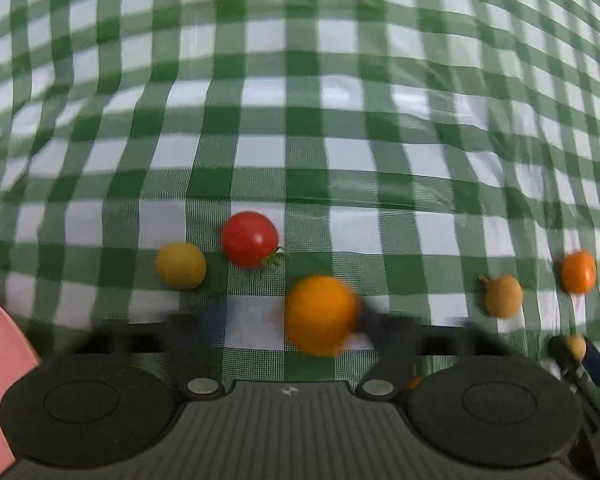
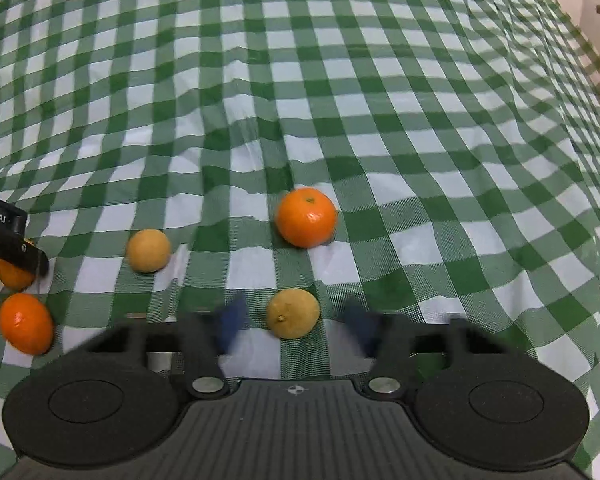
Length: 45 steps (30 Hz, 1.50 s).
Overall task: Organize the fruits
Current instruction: 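Grasp an orange cherry tomato with the left tool while the right tool grasps a yellow tomato, then carry the orange tomato in the left tool over the plate while the right tool carries the yellow tomato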
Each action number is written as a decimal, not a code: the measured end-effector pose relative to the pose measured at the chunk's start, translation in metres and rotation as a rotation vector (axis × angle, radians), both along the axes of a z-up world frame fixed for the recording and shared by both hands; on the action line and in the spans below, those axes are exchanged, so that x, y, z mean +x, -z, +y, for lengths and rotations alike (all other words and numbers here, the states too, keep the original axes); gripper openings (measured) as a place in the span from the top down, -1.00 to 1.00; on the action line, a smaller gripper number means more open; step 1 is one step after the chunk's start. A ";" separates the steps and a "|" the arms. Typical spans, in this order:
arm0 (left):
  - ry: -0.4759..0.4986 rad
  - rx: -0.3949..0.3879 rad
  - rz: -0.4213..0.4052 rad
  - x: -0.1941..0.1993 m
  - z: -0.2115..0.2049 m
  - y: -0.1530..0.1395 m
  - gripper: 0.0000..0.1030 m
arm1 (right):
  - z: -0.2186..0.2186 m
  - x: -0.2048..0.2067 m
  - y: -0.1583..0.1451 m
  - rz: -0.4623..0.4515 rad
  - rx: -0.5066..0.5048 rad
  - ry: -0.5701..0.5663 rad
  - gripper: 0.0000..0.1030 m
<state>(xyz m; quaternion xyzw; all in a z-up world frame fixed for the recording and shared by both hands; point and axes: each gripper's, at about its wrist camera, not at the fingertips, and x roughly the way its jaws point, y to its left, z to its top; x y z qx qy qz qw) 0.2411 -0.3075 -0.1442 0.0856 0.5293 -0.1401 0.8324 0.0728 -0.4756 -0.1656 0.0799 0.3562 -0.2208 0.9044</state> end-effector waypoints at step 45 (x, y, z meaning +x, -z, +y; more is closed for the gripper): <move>-0.204 -0.048 -0.189 -0.299 0.307 -0.187 0.26 | 0.282 -0.208 -0.205 -0.188 0.087 -0.636 0.45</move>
